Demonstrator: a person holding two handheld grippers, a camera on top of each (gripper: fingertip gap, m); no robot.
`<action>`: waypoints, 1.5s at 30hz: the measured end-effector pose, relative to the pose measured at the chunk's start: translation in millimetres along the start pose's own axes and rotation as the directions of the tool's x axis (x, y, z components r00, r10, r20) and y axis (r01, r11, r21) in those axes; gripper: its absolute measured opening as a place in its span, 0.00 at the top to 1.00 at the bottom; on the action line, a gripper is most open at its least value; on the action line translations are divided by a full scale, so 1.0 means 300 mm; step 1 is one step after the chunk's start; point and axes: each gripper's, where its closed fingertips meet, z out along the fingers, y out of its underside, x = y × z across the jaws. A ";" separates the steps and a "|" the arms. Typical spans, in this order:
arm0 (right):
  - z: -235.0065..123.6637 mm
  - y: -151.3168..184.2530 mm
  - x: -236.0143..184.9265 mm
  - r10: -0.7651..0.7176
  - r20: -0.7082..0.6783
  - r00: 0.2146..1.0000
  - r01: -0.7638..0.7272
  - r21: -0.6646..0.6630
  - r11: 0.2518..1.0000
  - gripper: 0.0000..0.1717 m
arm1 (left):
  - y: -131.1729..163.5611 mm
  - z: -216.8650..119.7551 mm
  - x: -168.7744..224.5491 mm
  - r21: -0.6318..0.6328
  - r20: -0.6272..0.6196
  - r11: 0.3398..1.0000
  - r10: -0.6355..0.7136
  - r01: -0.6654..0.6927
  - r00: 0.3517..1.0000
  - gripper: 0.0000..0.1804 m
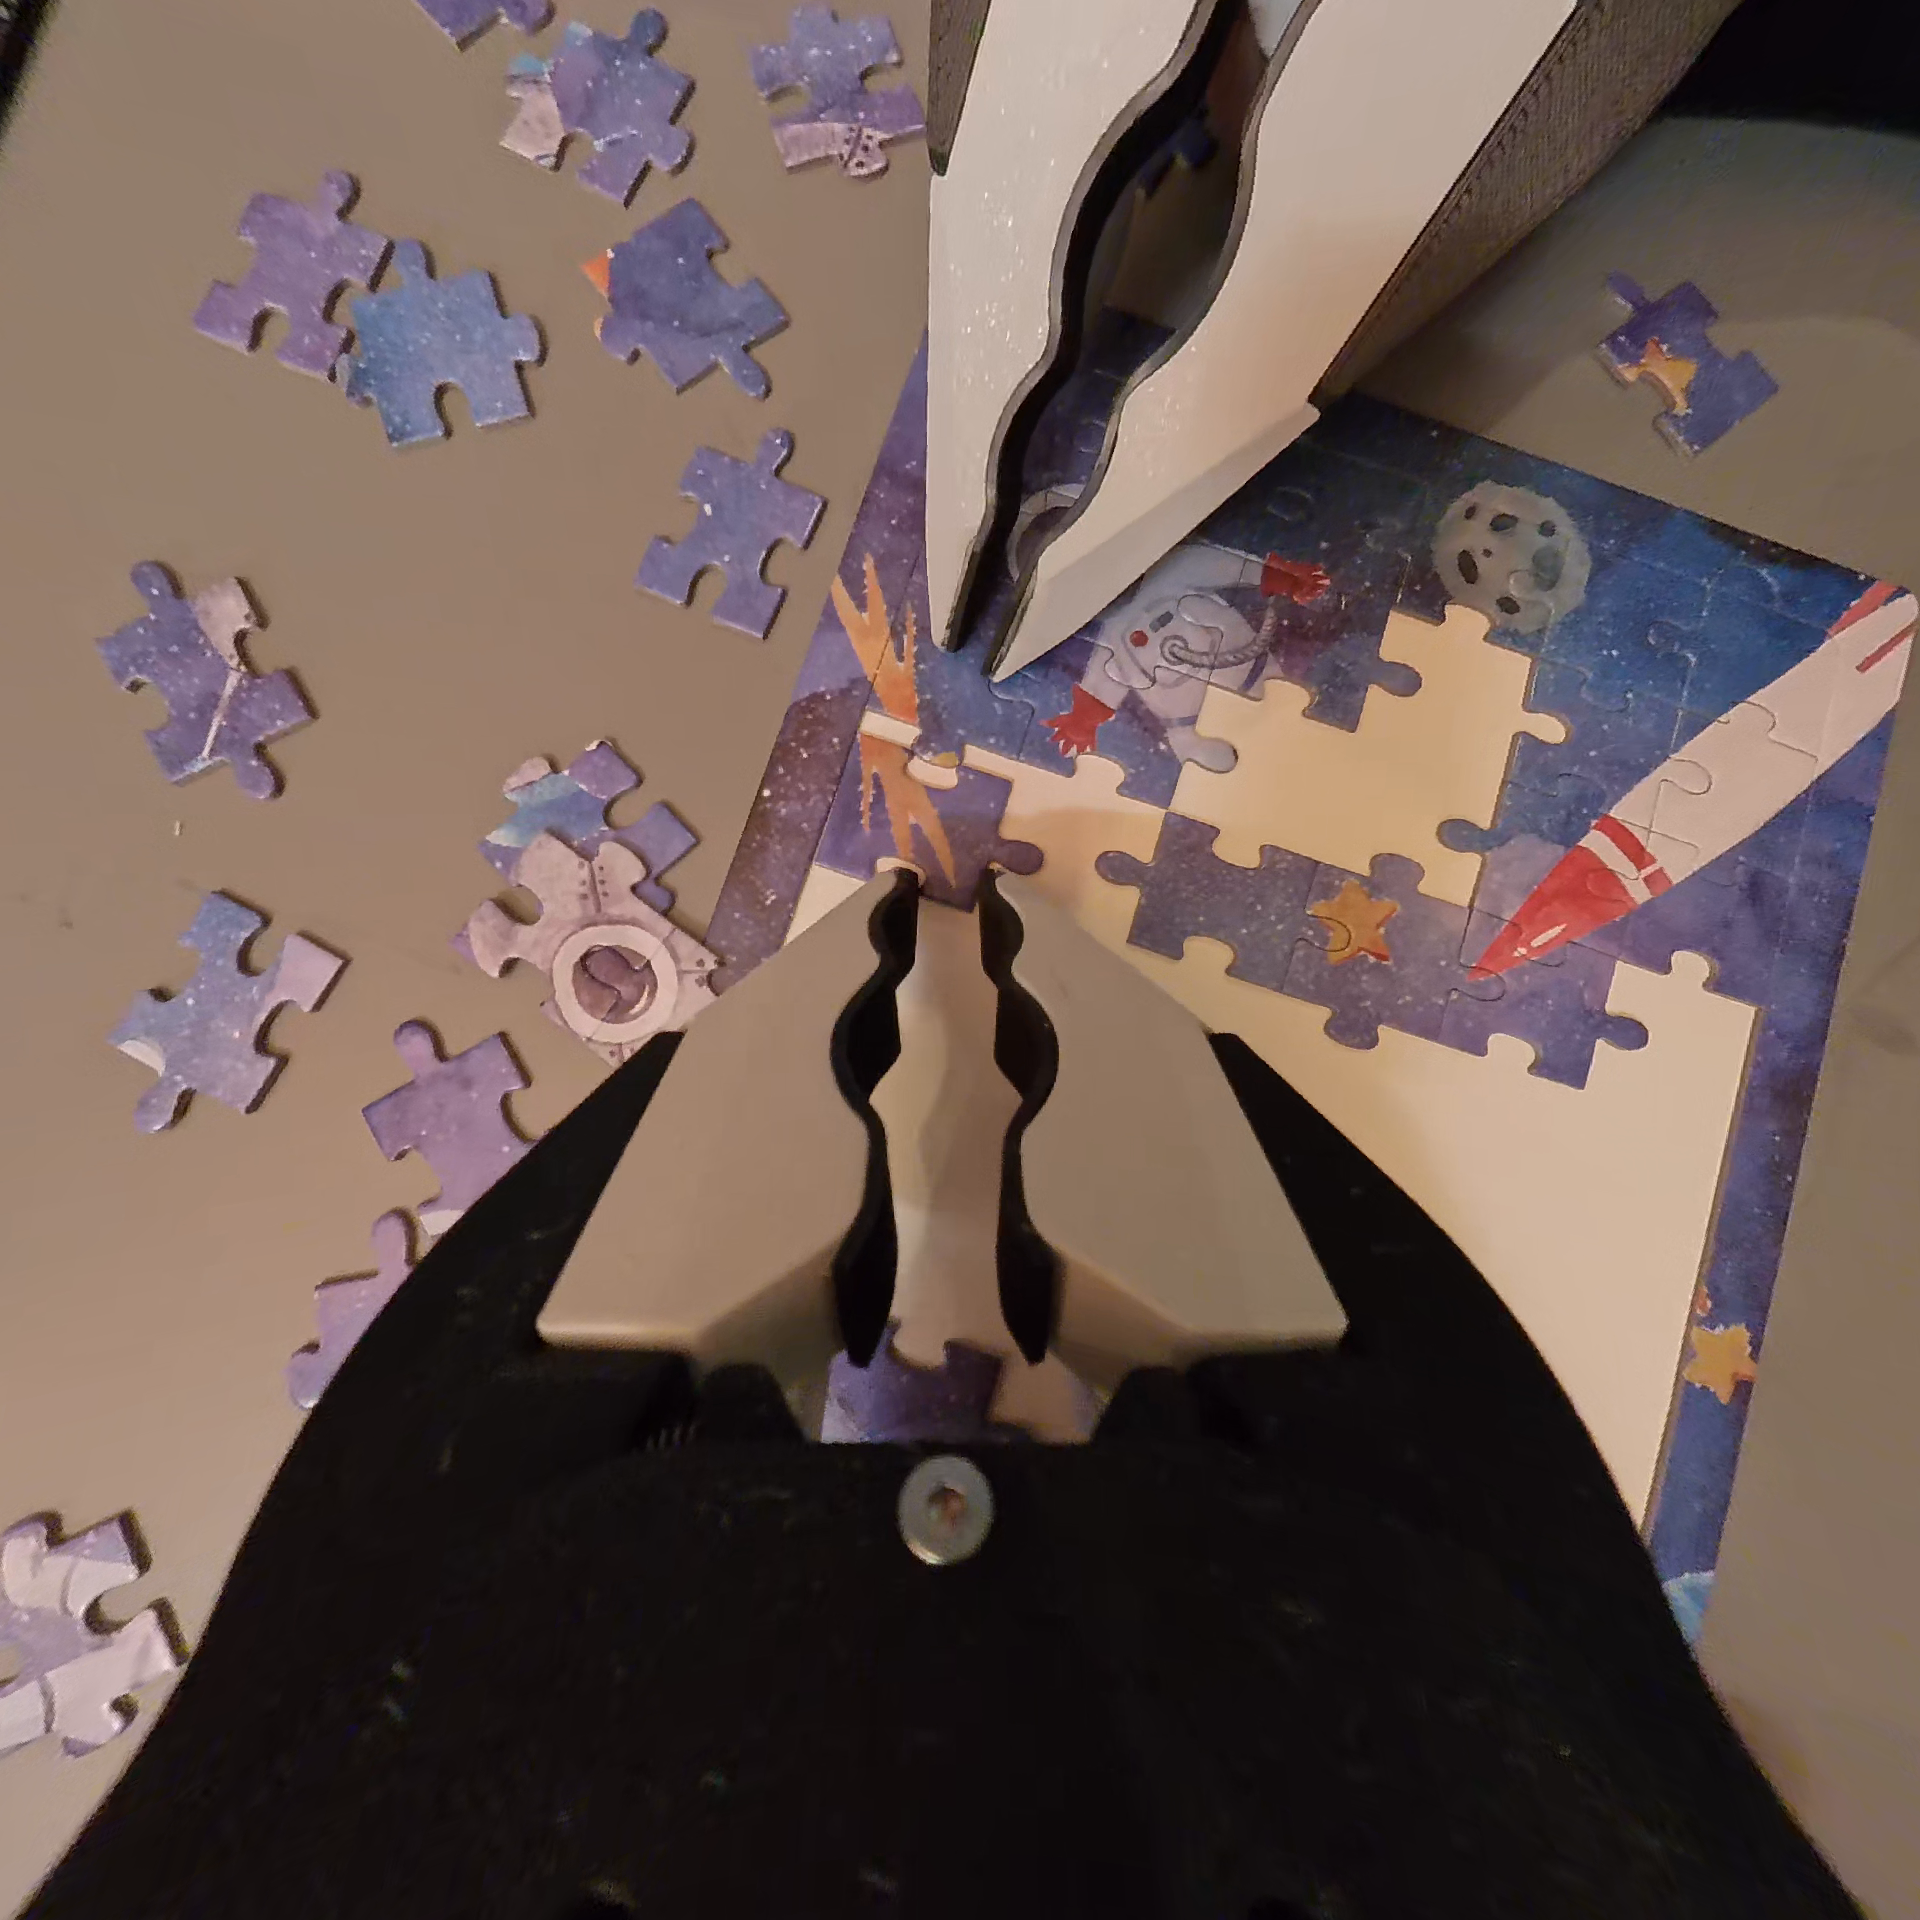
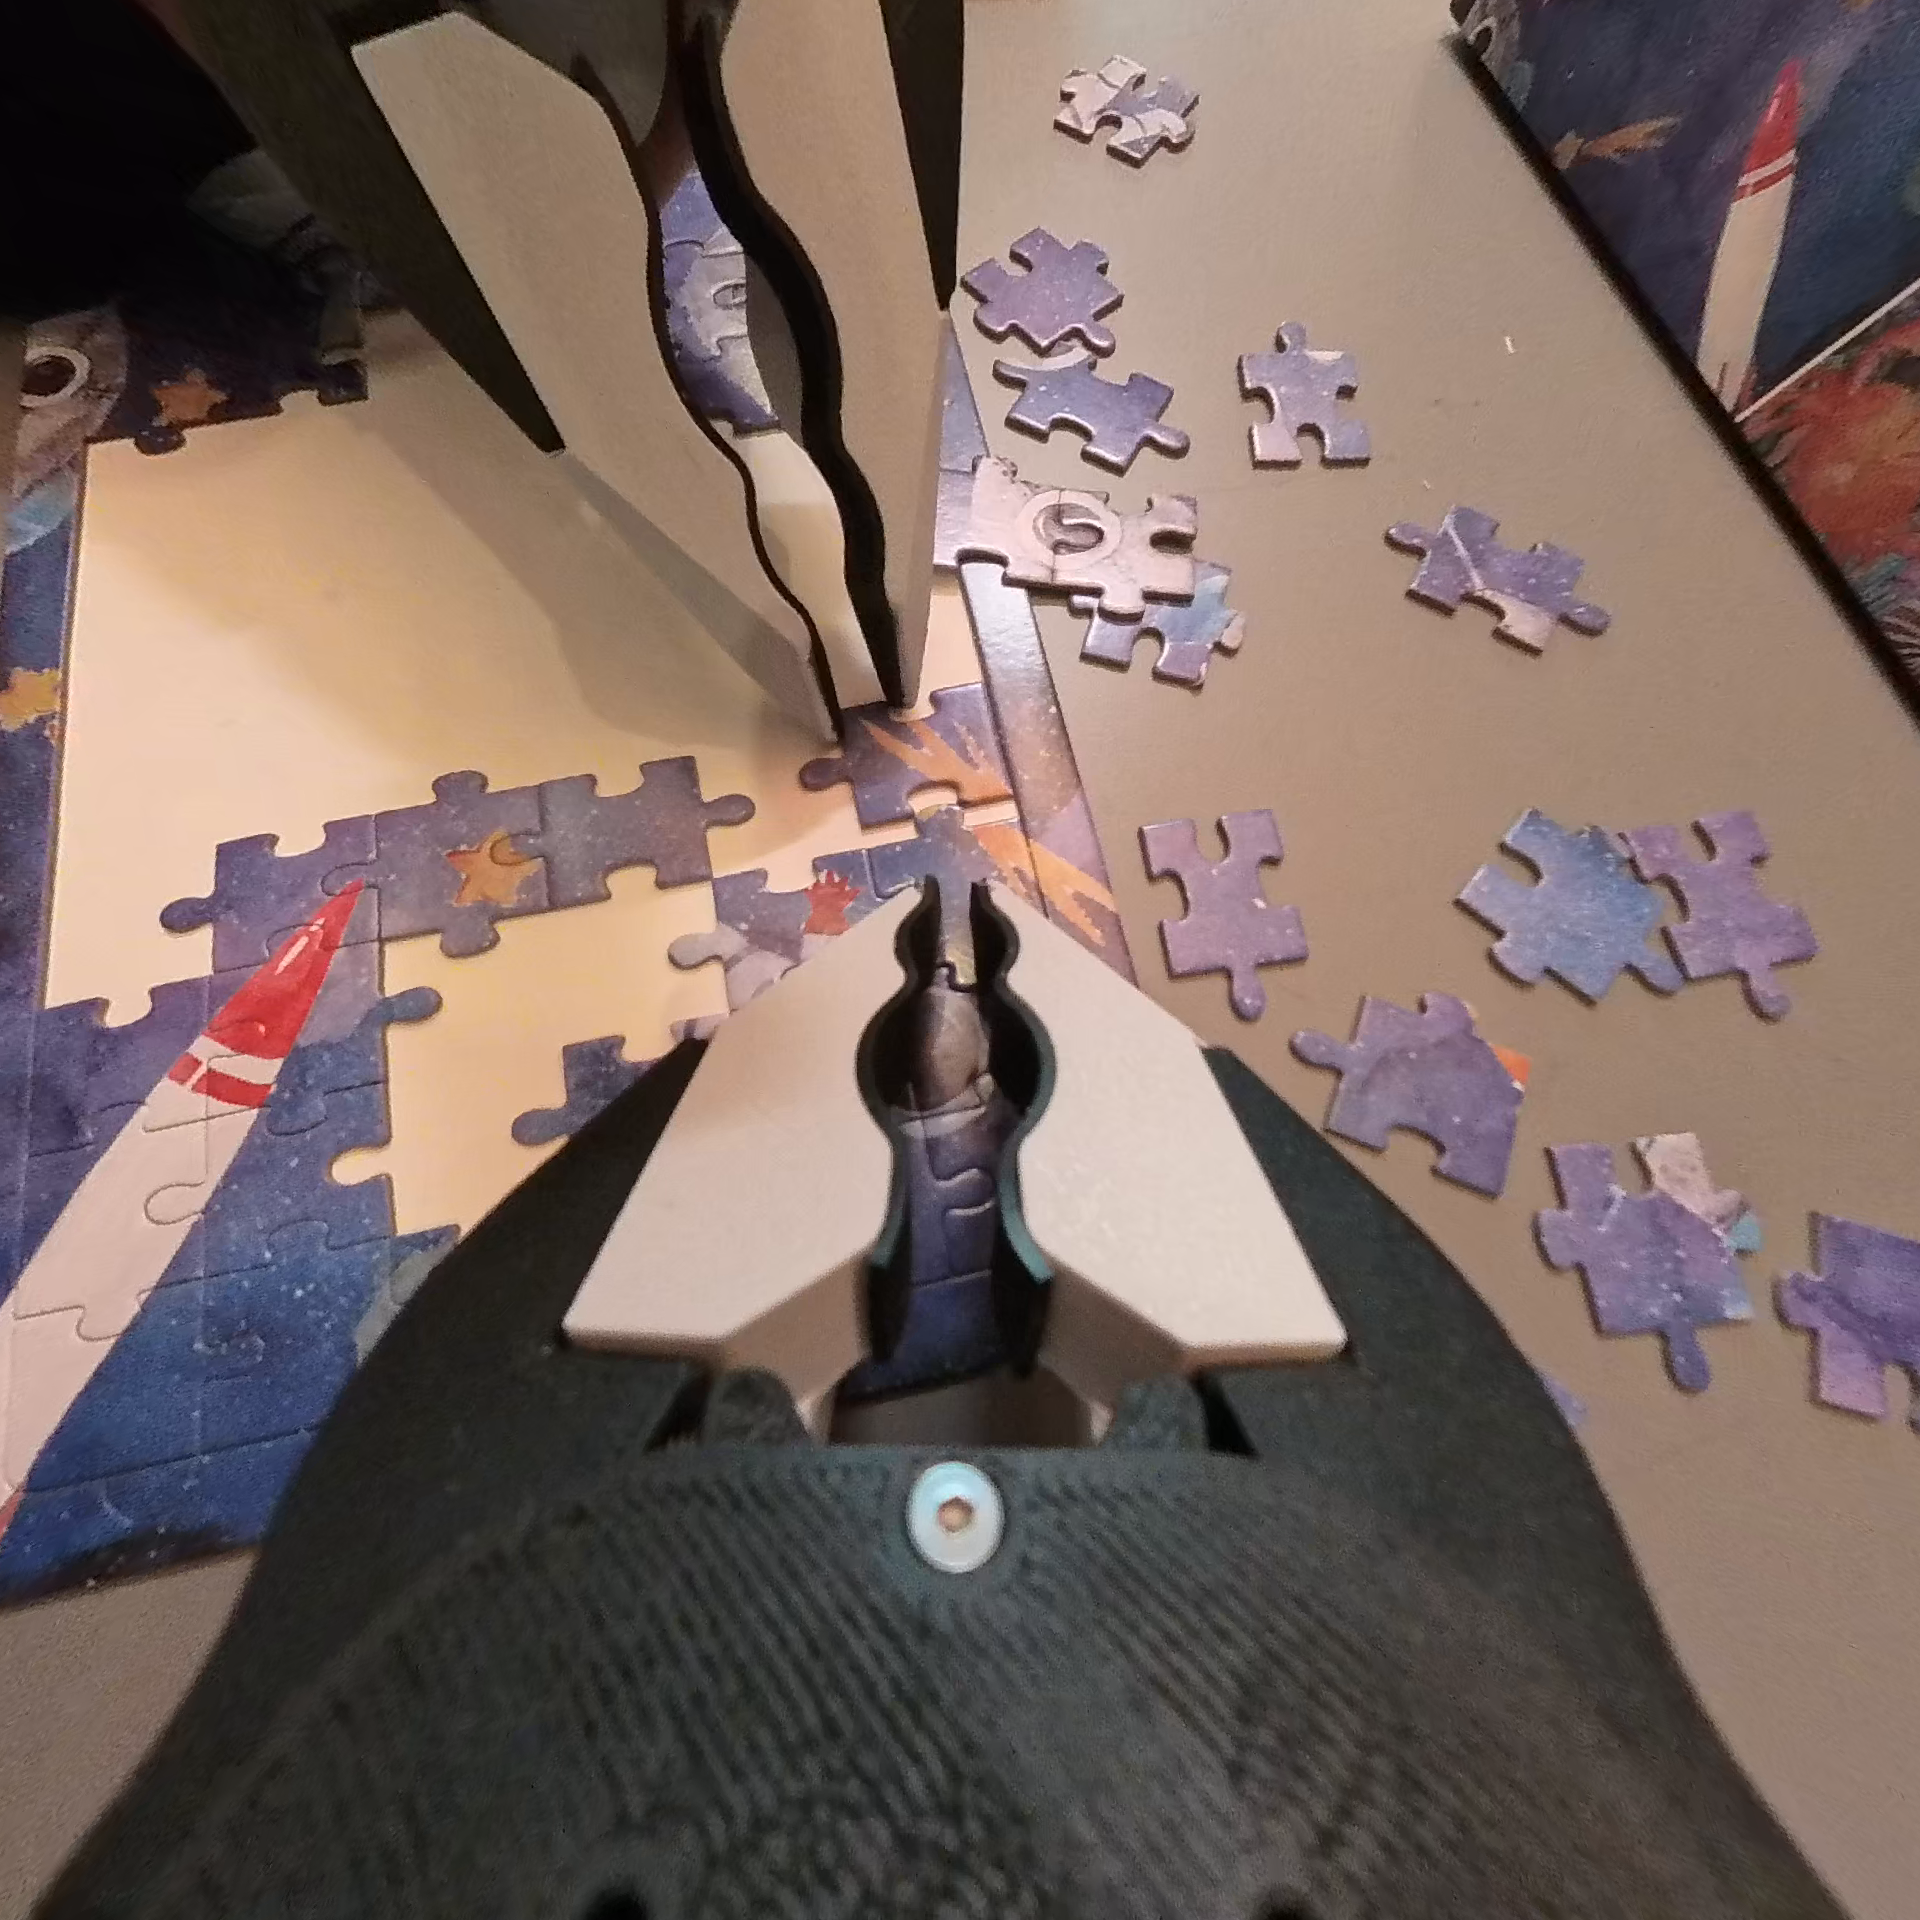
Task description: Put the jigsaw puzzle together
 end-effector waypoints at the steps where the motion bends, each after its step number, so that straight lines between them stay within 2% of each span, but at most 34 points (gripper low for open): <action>1: 0.000 0.000 0.000 -0.001 -0.001 1.000 0.001 0.000 1.000 0.98 | 0.000 0.000 0.000 0.000 0.000 1.000 0.001 -0.001 1.000 0.95; 7: 0.000 0.000 0.000 -0.005 -0.003 1.000 0.005 -0.002 1.000 0.98 | -0.004 -0.015 -0.001 0.007 -0.004 1.000 0.007 -0.007 1.000 0.96; 11: 0.000 0.000 0.000 -0.002 0.000 1.000 0.002 0.000 1.000 0.98 | -0.025 -0.034 0.007 0.040 -0.006 0.999 0.021 -0.021 1.000 1.00; 17: -0.001 0.001 0.000 -0.008 -0.005 1.000 0.008 -0.007 1.000 0.98 | -0.004 0.003 0.011 0.000 -0.002 0.999 0.036 -0.036 0.999 0.94; 21: -0.001 0.001 -0.001 -0.017 -0.011 1.000 0.016 -0.012 1.000 0.98 | -0.015 -0.019 0.002 0.018 0.017 0.998 0.055 -0.055 0.998 0.87; 25: -0.001 0.002 -0.001 -0.014 -0.009 1.000 0.014 -0.011 1.000 0.98 | -0.003 -0.015 0.014 -0.002 -0.017 1.000 0.028 -0.028 0.999 0.85; 30: -0.002 0.003 0.000 -0.016 -0.012 1.000 0.015 -0.014 1.000 0.98 | 0.005 0.001 0.011 -0.016 -0.004 1.000 0.024 -0.024 1.000 0.87; 33: -0.002 0.003 0.000 -0.016 -0.013 1.000 0.016 -0.015 1.000 0.98 | 0.003 0.002 0.003 -0.010 0.012 0.999 0.030 -0.030 0.999 0.94; 45: -0.003 0.004 0.000 -0.023 -0.017 1.000 0.023 -0.019 1.000 0.98 | -0.007 -0.014 0.009 -0.003 0.016 0.999 0.053 -0.053 0.998 0.96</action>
